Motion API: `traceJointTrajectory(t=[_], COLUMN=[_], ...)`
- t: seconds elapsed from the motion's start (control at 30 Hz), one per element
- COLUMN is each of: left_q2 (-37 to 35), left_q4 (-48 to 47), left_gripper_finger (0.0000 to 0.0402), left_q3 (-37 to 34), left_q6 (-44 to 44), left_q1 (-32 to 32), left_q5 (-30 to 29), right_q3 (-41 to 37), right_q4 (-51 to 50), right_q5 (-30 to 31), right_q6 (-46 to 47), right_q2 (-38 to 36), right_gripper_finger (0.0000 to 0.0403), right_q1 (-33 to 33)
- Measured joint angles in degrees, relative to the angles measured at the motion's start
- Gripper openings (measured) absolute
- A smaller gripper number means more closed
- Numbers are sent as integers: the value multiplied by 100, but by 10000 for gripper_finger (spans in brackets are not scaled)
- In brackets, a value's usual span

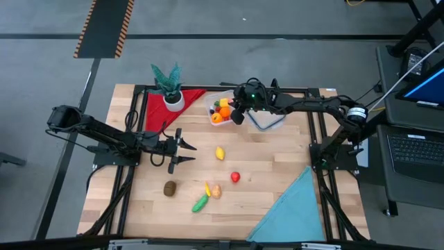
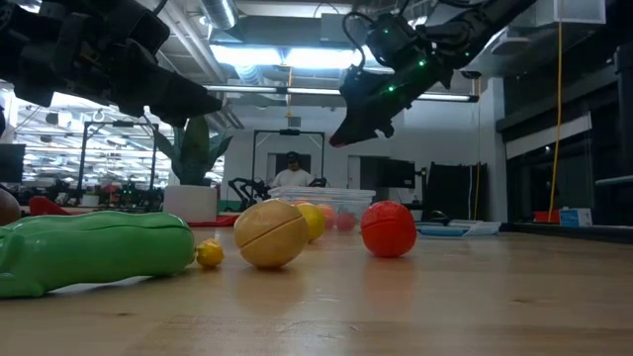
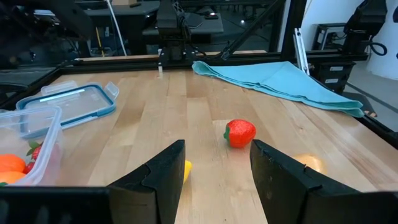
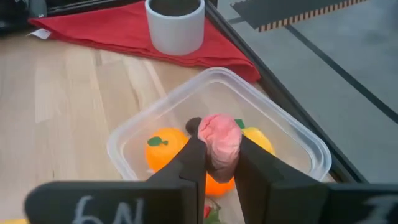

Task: Pick and placing Produce into tupperware
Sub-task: Put the pink peach into the transparent container

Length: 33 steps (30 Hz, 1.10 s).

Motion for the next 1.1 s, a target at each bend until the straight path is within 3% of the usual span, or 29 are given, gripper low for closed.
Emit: traceJointTrajectory(t=[0.43, 1.1], left_q2=[2, 0], left_q4=[0, 1], left_gripper_finger=[174, 174], left_q3=[0, 0], left_q6=[4, 4], left_q1=[2, 1], left_q5=[0, -1], right_q3=[244, 244], right_q4=[-471, -541], right_q5=[0, 4], right_q6=[32, 143], right_q2=[18, 979], right_gripper_finger=[61, 61], right_q1=[-5, -151])
